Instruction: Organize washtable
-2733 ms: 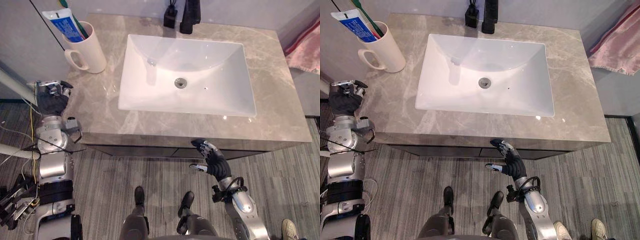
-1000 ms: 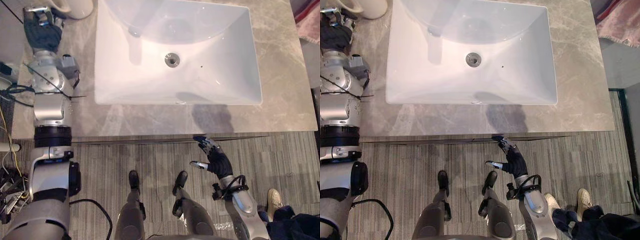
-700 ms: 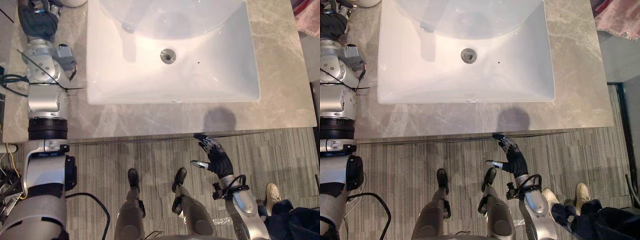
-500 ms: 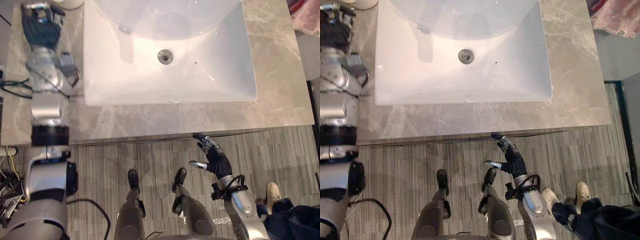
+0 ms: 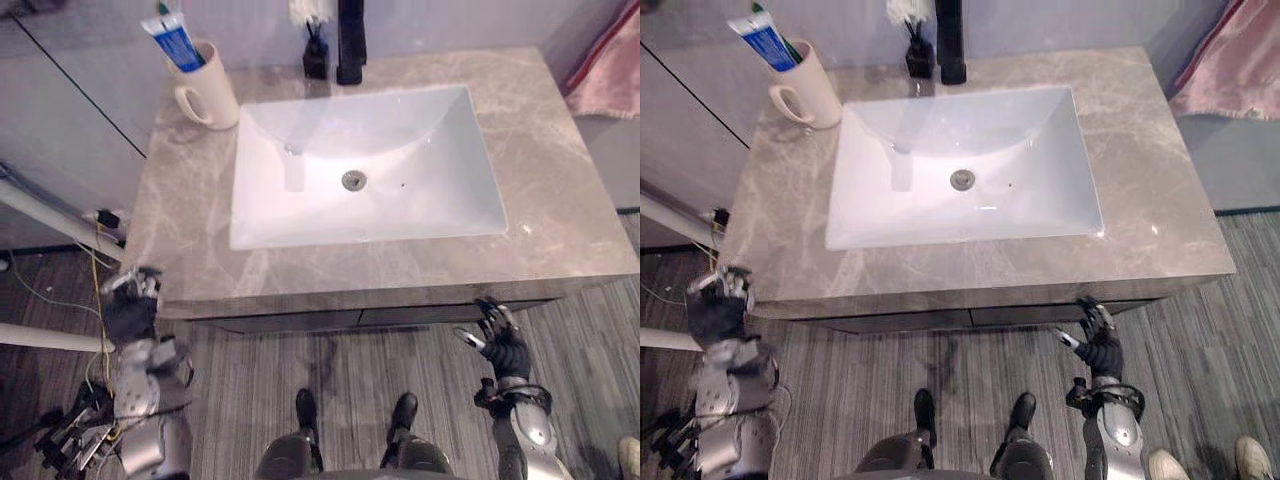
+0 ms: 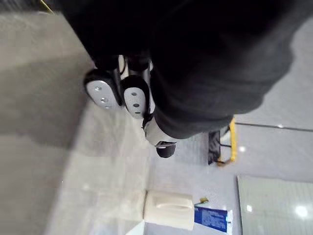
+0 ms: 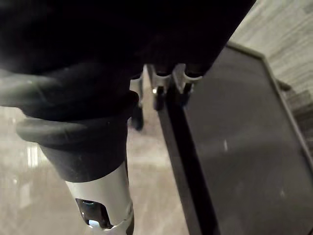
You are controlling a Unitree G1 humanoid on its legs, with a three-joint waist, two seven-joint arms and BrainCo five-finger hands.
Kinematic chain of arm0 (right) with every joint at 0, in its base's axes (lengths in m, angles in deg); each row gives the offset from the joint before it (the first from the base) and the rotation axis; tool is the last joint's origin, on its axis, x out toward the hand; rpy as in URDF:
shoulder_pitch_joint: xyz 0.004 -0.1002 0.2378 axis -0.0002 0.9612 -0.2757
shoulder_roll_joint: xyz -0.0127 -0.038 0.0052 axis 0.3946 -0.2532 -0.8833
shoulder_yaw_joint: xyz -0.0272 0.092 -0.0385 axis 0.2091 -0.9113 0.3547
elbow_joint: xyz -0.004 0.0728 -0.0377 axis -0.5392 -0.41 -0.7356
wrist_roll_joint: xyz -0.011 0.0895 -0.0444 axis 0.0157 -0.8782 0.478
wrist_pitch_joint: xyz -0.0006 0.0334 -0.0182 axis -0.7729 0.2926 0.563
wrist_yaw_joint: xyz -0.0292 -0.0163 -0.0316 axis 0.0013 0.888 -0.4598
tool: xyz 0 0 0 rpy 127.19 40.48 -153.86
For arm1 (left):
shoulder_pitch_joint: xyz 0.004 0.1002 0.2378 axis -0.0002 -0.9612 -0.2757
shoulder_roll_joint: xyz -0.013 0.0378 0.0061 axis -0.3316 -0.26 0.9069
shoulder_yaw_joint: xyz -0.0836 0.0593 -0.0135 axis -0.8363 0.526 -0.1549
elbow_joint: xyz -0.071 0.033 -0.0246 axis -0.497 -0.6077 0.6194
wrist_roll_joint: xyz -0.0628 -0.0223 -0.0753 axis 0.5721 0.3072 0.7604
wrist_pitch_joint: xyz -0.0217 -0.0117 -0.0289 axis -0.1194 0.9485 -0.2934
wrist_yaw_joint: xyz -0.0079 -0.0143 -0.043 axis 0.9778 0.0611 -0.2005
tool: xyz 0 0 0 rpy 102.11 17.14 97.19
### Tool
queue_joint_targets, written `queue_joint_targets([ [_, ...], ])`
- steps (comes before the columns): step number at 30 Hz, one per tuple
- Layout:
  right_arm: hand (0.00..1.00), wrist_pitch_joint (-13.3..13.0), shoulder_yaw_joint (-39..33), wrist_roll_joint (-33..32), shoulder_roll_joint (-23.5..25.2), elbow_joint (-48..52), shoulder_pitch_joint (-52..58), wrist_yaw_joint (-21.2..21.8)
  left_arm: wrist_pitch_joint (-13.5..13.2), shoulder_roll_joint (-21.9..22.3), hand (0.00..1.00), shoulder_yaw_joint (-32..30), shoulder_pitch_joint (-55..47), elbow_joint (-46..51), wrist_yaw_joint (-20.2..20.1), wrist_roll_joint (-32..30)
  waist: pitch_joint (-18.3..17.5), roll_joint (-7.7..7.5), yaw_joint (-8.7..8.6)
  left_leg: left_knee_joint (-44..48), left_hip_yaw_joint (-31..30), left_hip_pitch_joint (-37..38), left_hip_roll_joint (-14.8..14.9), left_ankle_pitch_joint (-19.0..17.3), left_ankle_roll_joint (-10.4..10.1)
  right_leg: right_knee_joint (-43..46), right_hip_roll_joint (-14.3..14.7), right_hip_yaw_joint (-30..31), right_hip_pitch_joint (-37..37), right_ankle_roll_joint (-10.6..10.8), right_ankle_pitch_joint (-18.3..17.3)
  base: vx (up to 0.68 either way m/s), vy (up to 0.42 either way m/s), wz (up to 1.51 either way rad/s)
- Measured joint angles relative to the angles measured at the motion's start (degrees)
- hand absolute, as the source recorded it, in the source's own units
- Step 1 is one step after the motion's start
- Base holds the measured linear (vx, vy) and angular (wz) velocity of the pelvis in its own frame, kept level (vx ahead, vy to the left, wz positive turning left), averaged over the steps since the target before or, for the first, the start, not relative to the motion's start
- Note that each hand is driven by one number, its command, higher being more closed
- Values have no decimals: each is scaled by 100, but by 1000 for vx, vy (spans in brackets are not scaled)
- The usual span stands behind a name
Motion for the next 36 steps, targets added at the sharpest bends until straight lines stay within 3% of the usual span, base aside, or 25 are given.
queue_joint_targets([
  [6,0,-2,-50,-37,372,-42,856,28,65,543,100,386,-1035,-350,-705,559,-467,-65,-4,3,9,376,48,-130,2,1,-4,-201,495,4,-185,-22,6,9],
  [7,0,-11,-25,-35,377,-110,996,74,135,594,0,512,-1177,-481,-818,670,-612,-59,-11,39,91,405,75,-152,4,2,-5,-297,572,31,-255,-4,0,16],
  [15,0,-3,346,-28,372,-1100,967,60,464,764,0,1204,-1114,-2612,-1085,458,-851,-13,-15,158,417,573,213,-160,-6,146,-18,-446,712,30,-348,8,3,2],
  [19,0,-6,343,-28,346,-1697,771,36,472,722,0,1411,-952,-3529,-1065,67,-858,-28,5,110,622,796,246,-151,-57,245,-4,-251,690,14,-362,31,12,-24],
  [25,0,11,369,-16,347,-2491,644,-220,448,538,0,1946,-227,-4934,-658,-838,-832,-101,-31,28,1350,856,256,-188,-115,662,-5,528,32,5,-359,4,16,-63],
  [27,0,11,523,75,327,-2614,544,-343,442,417,0,1966,80,-5302,-423,-1178,-765,-189,-45,126,1718,839,253,-265,-136,809,8,858,-258,-16,-344,-29,12,-103],
  [28,0,16,674,167,315,-2713,422,-435,443,295,0,1975,259,-5455,-292,-1356,-679,-290,-82,271,1985,790,290,-351,-110,854,-34,756,-403,-216,-463,-64,5,-111],
  [29,0,14,794,293,302,-2776,326,-453,447,229,0,1974,350,-5507,-191,-1495,-669,-293,-158,450,2280,621,342,-430,-58,1127,-180,80,-557,-564,-844,-85,4,-111],
  [30,0,13,851,343,288,-2798,271,-458,447,226,0,1943,367,-5497,-174,-1556,-645,-275,-176,508,2465,567,462,-497,2,1370,-270,-273,-663,-639,-1011,-79,-4,-114],
  [31,0,6,990,482,301,-2837,197,-456,444,206,0,1844,388,-5483,-168,-1650,-513,-369,-201,647,2676,624,532,-566,-92,2391,-616,-820,-869,-742,-1214,-23,-5,-86],
  [32,0,-4,1036,546,330,-2881,185,-446,451,169,0,1804,422,-5460,-165,-1667,-479,-611,-281,868,2761,652,473,-690,-193,2818,-814,-1005,-901,-749,-1046,40,-38,-133],
  [33,0,-18,1217,657,331,-3085,14,-432,469,78,0,1690,422,-5335,-152,-1670,-414,-807,-317,1403,2873,471,518,-1060,-23,2857,-820,-1035,-1059,-826,-1000,-34,-25,-185],
  [34,0,-26,1283,764,210,-3312,-309,-446,487,137,0,1572,423,-5317,-176,-1668,-449,-696,-223,1049,2898,311,301,-1336,181,1726,-273,-665,-915,-813,-666,-55,-35,-246],
  [35,0,-28,1286,824,120,-3410,-511,-444,469,266,0,1465,402,-5239,-189,-1639,-385,-614,-52,733,3021,423,208,-1034,335,2459,-357,-1095,-980,-1005,-1081,-84,33,-312],
  [36,0,-19,1339,999,59,-3679,-666,-434,478,342,0,1335,296,-5130,-157,-1591,-423,-662,-49,768,3790,592,123,-951,277,3773,-902,-1820,-696,-935,-1769,54,-5,-252],
])
